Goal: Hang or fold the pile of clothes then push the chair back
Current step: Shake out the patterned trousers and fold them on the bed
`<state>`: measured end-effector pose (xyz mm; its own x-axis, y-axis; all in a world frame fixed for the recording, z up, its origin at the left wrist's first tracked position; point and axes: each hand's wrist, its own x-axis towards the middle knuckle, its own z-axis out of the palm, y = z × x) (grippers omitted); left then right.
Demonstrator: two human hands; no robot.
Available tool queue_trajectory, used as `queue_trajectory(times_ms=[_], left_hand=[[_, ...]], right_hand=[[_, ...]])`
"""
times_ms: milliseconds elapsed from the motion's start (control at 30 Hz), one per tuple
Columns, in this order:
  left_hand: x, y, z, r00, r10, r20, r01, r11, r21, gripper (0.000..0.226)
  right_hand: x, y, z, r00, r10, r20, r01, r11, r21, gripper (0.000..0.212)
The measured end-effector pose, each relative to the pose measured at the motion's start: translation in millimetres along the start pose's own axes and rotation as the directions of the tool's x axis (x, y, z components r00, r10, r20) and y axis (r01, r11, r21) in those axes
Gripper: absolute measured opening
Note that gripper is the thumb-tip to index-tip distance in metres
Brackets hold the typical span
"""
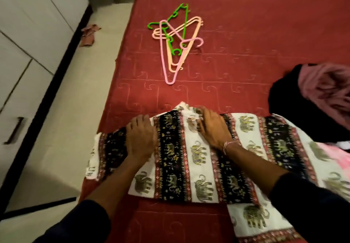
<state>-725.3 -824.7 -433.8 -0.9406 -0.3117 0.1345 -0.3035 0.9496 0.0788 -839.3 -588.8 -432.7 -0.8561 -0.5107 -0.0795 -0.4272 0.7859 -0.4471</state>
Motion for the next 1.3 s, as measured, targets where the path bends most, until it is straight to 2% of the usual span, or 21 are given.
queue_trajectory(times_ms=[167,233,333,400,467,567,667,733,767,900,1000,1100,1200,1300], left_hand=[[30.1,93.0,4.1,0.954,0.290,0.075,-0.276,0.948,-0.157,0.028],[41.0,130.2,5.4,0.917,0.388,0.098,-0.363,0.910,-0.201,0.025],[54.5,179.2,7.0,0.877,0.462,0.130,-0.414,0.865,-0.282,0.019],[64.6,212.7,8.8,0.848,0.495,0.188,-0.419,0.845,-0.333,0.025],[75.7,240.4,12.5,0.824,0.514,0.238,-0.412,0.832,-0.373,0.029],[92.3,279.6,23.8,0.791,0.513,0.335,-0.376,0.838,-0.396,0.032],[104.3,310.0,36.4,0.780,0.498,0.379,-0.346,0.848,-0.402,0.031],[113.0,329.2,43.4,0.784,0.464,0.412,-0.289,0.860,-0.420,0.024],[117.1,337.5,46.1,0.778,0.447,0.441,-0.246,0.863,-0.441,0.021],[134.9,357.9,54.9,0.727,0.423,0.541,-0.156,0.869,-0.469,0.019],[146.2,360.3,57.9,0.671,0.422,0.610,-0.086,0.861,-0.501,0.013],[153.6,356.6,60.8,0.613,0.440,0.656,-0.019,0.838,-0.545,0.013],[156.9,353.3,65.2,0.568,0.447,0.692,0.030,0.828,-0.559,0.016],[157.1,354.4,63.9,0.543,0.421,0.727,0.065,0.842,-0.535,0.024]], right_hand=[[-42.4,67.4,-45.6,0.993,0.087,-0.076,-0.094,0.990,-0.103,0.032],[-58.1,102.4,-67.5,0.979,0.169,-0.111,-0.182,0.975,-0.123,0.025],[-74.2,153.0,-100.0,0.924,0.331,-0.190,-0.353,0.931,-0.095,0.026],[-82.4,188.4,-119.8,0.838,0.494,-0.232,-0.515,0.856,-0.035,0.033],[-88.8,219.3,-134.9,0.744,0.634,-0.212,-0.645,0.764,0.021,0.049],[-88.7,265.4,-148.5,0.693,0.714,-0.101,-0.719,0.695,-0.017,0.084],[-77.4,295.1,-152.5,0.746,0.662,-0.074,-0.664,0.747,-0.012,0.110],[-63.9,311.3,-157.3,0.778,0.625,-0.062,-0.625,0.780,0.012,0.118],[-56.8,319.1,-159.8,0.794,0.604,-0.072,-0.604,0.797,0.011,0.113],[-22.6,341.8,-168.1,0.843,0.497,-0.206,-0.515,0.856,-0.043,0.065],[16.2,359.7,-179.9,0.822,0.504,-0.265,-0.537,0.841,-0.067,0.057],[56.2,393.0,-204.6,0.817,0.497,-0.293,-0.514,0.858,0.022,0.053],[81.8,409.6,-222.4,0.862,0.479,-0.167,-0.479,0.877,0.043,0.052],[79.3,385.0,-204.9,0.879,0.476,-0.027,-0.476,0.872,-0.116,0.075]])
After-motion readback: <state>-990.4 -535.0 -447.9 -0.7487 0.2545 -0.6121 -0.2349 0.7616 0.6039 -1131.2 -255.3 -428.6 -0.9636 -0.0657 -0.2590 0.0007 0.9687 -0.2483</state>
